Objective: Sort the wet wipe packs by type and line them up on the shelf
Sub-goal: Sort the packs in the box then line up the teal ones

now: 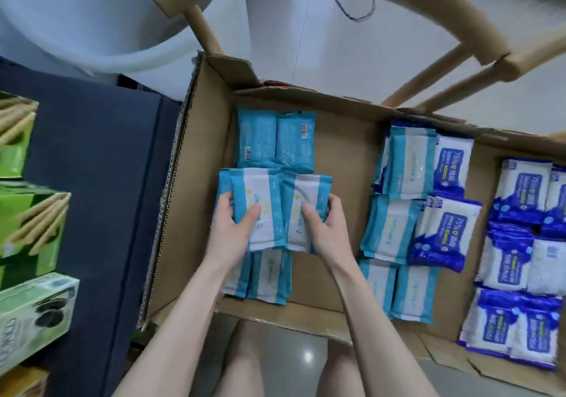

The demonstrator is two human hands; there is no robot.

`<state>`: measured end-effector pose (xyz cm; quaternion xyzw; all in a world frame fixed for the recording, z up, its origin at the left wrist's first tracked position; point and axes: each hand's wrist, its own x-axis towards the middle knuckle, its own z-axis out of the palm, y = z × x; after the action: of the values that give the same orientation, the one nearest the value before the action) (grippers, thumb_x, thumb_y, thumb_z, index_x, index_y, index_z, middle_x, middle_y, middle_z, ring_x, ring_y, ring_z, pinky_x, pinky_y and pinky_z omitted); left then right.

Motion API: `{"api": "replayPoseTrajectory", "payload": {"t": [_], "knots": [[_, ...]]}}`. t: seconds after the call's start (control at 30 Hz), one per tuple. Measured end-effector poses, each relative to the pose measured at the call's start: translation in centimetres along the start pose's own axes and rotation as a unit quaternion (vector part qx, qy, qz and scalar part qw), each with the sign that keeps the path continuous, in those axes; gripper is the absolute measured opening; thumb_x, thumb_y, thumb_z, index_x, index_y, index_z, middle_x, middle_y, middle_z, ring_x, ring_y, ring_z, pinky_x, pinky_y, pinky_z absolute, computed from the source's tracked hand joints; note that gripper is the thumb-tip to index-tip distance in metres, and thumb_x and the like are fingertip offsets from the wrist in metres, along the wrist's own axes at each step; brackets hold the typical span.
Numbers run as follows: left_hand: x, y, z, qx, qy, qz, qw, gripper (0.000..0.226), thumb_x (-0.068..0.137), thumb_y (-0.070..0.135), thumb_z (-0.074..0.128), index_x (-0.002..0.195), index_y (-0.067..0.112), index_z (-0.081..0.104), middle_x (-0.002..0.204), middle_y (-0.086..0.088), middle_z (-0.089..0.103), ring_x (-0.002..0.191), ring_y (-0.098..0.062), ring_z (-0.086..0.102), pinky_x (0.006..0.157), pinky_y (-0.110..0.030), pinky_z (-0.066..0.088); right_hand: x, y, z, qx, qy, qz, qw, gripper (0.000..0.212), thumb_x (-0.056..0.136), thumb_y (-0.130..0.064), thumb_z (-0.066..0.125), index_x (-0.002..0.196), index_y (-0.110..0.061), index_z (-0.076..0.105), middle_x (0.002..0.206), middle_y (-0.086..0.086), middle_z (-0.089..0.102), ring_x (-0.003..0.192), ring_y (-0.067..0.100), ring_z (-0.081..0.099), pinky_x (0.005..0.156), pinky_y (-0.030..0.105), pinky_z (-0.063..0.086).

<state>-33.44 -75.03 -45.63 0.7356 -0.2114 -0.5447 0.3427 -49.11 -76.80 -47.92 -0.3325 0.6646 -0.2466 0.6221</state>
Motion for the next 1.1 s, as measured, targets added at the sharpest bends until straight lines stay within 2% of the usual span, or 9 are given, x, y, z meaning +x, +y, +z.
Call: {"api": "replayPoseTrajectory", "payload": {"t": [0.13,0.27,0.4,0.47,0.57,0.73,0.87,0.93,1.1], "knots": [[6.2,2.0,-1.4,0.077,-0.012,0.079,0.994,0.032,0.089,0.009,0.062,0.117,0.014,0.048,0.099,0.016,0.059,0.078,0.018,0.057,0.072,-0.005,0.046,3.5,-1.7,3.5,-0.025,0.052,-0.048,0.997,0.032,0.092,-0.021,0.060,0.117,-0.021,0.040,0.102,-0.016,0.055,0.094,0.001,0.057,0.089,0.033,0.049],[11.3,3.4,-1.3,0.105,-0.001,0.097,0.990,0.039,0.087,0.012,0.065,0.124,0.009,0.050,0.108,0.004,0.063,0.089,0.005,0.060,0.082,-0.013,0.048,7.5,-2.9,5.1,-0.047,0.098,-0.069,0.992,0.030,0.091,-0.020,0.061,0.116,-0.020,0.043,0.096,-0.017,0.056,0.087,-0.002,0.057,0.089,0.037,0.050],[14.8,2.4,-0.5,0.176,-0.001,0.089,0.980,0.072,0.086,0.026,0.065,0.146,0.014,0.028,0.139,-0.006,0.048,0.125,-0.019,0.048,0.108,-0.041,0.038,11.4,-2.7,6.3,-0.220,0.140,-0.063,0.963,0.049,0.093,-0.029,0.055,0.135,-0.011,0.040,0.133,0.007,0.041,0.123,0.024,0.039,0.106,0.040,0.032],[15.1,1.4,0.0,0.229,-0.005,0.085,0.970,0.079,0.089,0.033,0.060,0.151,0.018,0.013,0.150,-0.007,0.032,0.137,-0.022,0.032,0.115,-0.040,0.025,12.0,-2.4,6.7,-0.287,0.148,-0.055,0.945,0.060,0.095,-0.035,0.049,0.147,-0.015,0.024,0.150,0.008,0.024,0.134,0.026,0.024,0.109,0.043,0.020],[15.1,0.5,0.1,0.238,-0.017,0.085,0.967,0.077,0.094,0.031,0.053,0.152,0.019,0.003,0.154,-0.005,0.024,0.140,-0.019,0.024,0.114,-0.031,0.019,12.0,-2.0,7.0,-0.298,0.119,-0.070,0.945,0.065,0.099,-0.036,0.042,0.151,-0.018,0.008,0.157,0.001,0.016,0.139,0.026,0.022,0.111,0.043,0.018],[15.7,1.2,-0.7,0.265,-0.030,0.076,0.961,0.075,0.091,0.033,0.056,0.151,0.019,0.013,0.145,-0.006,0.040,0.130,-0.022,0.041,0.109,-0.043,0.034,12.1,-2.9,6.3,-0.352,0.074,-0.049,0.932,0.067,0.099,-0.038,0.039,0.151,-0.013,0.006,0.157,0.005,0.019,0.137,0.030,0.027,0.109,0.046,0.026],[13.5,2.8,-1.5,0.331,-0.029,0.094,0.939,0.059,0.095,0.028,0.051,0.148,0.014,0.027,0.148,-0.008,0.036,0.135,-0.023,0.034,0.113,-0.037,0.027,11.5,-4.3,5.1,-0.386,0.053,-0.063,0.919,0.050,0.096,-0.036,0.045,0.139,-0.012,0.035,0.138,0.007,0.047,0.122,0.029,0.047,0.099,0.047,0.040],[11.8,3.7,-1.8,0.364,-0.038,0.126,0.922,0.050,0.097,0.024,0.048,0.144,0.012,0.036,0.152,-0.008,0.030,0.140,-0.021,0.027,0.113,-0.034,0.020,10.1,-5.4,4.4,-0.388,0.052,-0.079,0.917,0.043,0.097,-0.034,0.046,0.134,-0.012,0.042,0.136,0.006,0.049,0.123,0.027,0.047,0.100,0.040,0.039],[7.5,5.0,-1.7,0.383,-0.050,0.190,0.902,0.033,0.096,0.021,0.050,0.128,0.012,0.054,0.132,-0.003,0.053,0.126,-0.021,0.042,0.106,-0.037,0.031,4.9,-6.7,1.6,-0.378,0.075,-0.147,0.911,0.037,0.098,-0.030,0.047,0.130,-0.013,0.050,0.134,0.001,0.052,0.123,0.019,0.044,0.094,0.025,0.032]]}}
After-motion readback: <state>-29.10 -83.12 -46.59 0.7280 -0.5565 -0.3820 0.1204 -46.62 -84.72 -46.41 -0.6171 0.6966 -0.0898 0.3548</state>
